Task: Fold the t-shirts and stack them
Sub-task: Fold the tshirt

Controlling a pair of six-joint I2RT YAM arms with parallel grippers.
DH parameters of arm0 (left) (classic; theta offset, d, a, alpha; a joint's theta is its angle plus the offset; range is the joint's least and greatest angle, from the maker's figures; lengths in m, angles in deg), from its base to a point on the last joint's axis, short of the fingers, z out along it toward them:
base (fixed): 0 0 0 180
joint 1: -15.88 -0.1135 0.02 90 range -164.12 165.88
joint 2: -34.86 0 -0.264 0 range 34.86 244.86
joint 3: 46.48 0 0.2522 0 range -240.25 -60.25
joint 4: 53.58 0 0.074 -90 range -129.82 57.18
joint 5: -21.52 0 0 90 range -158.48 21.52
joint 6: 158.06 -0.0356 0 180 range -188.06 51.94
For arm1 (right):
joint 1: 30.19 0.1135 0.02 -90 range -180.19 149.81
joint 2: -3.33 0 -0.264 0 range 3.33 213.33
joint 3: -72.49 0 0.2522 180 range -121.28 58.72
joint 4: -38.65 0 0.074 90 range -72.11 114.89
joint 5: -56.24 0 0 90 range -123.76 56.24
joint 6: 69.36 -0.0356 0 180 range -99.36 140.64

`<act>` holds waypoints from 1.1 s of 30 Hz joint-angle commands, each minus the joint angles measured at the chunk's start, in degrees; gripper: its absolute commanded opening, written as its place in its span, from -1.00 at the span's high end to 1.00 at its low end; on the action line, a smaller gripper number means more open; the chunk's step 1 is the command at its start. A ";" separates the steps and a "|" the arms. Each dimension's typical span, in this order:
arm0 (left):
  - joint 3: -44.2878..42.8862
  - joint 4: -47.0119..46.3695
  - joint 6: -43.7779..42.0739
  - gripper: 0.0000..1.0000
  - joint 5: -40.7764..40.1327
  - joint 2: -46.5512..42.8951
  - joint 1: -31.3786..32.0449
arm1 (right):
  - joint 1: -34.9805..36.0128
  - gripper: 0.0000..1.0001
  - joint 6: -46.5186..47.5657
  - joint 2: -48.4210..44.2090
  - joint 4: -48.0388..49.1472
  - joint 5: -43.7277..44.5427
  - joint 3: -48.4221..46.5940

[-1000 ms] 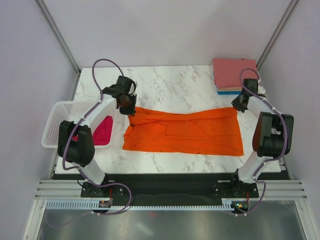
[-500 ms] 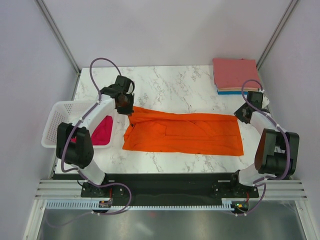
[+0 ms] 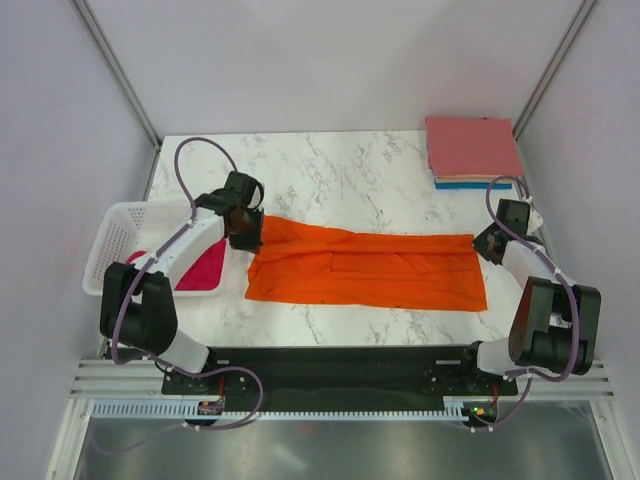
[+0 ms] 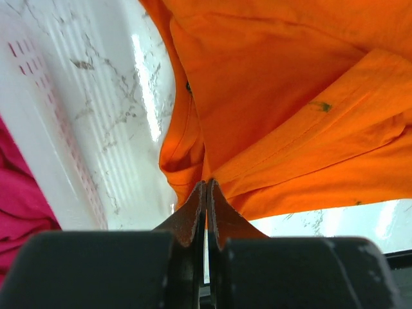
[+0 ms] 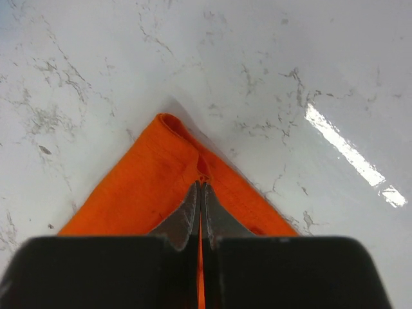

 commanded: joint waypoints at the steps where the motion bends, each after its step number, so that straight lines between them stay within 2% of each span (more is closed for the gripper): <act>1: 1.86 -1.18 1.55 0.96 1.31 -1.70 -0.45 | -0.35 1.00 0.87 -2.21 0.91 0.46 1.89; 12: 4.66 -1.88 1.55 0.96 5.61 -3.11 -0.36 | -0.35 1.00 1.67 -4.15 -1.73 1.87 2.33; 23: 5.90 -1.53 2.43 0.96 5.70 -7.59 -0.27 | -0.43 1.00 1.67 -5.21 -4.02 3.10 3.12; 33: 12.40 -3.20 3.93 0.96 6.76 -7.42 3.25 | -0.35 1.00 2.90 -4.15 -2.61 5.20 6.37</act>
